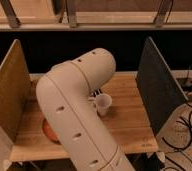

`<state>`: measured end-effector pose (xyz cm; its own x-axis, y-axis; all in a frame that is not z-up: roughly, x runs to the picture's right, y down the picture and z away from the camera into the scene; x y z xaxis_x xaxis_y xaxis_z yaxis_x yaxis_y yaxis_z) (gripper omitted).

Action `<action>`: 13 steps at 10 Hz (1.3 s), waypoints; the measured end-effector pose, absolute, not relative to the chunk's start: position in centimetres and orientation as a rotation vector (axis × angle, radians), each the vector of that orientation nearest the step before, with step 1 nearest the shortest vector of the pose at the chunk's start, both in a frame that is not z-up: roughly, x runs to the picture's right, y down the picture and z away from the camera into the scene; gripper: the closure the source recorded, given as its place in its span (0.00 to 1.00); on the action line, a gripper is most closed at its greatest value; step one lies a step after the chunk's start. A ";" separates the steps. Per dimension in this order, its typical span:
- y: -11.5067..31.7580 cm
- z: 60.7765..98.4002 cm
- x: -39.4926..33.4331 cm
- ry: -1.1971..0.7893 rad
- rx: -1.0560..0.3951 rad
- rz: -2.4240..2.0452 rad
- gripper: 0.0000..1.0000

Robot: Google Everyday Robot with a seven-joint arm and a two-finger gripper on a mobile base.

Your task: Wipe the white sponge on the table

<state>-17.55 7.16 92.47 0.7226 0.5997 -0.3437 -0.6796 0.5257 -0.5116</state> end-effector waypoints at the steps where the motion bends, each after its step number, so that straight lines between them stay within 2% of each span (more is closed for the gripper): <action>1: 7.5 92.2 -16.2 0.152 -0.663 0.777 1.00; 4: 6.1 93.1 -12.3 0.214 -0.599 0.828 1.00; 8: 2.9 95.4 -13.2 0.219 -0.542 0.835 0.99; 10: 2.1 94.8 -15.6 0.178 -0.554 0.822 0.85; 11: 2.1 93.9 -16.7 0.157 -0.559 0.811 0.73; 13: 2.0 92.5 -16.2 0.147 -0.550 0.818 0.56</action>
<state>-16.25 1.97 92.53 0.6820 0.6520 -0.3312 -0.7266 0.5528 -0.4079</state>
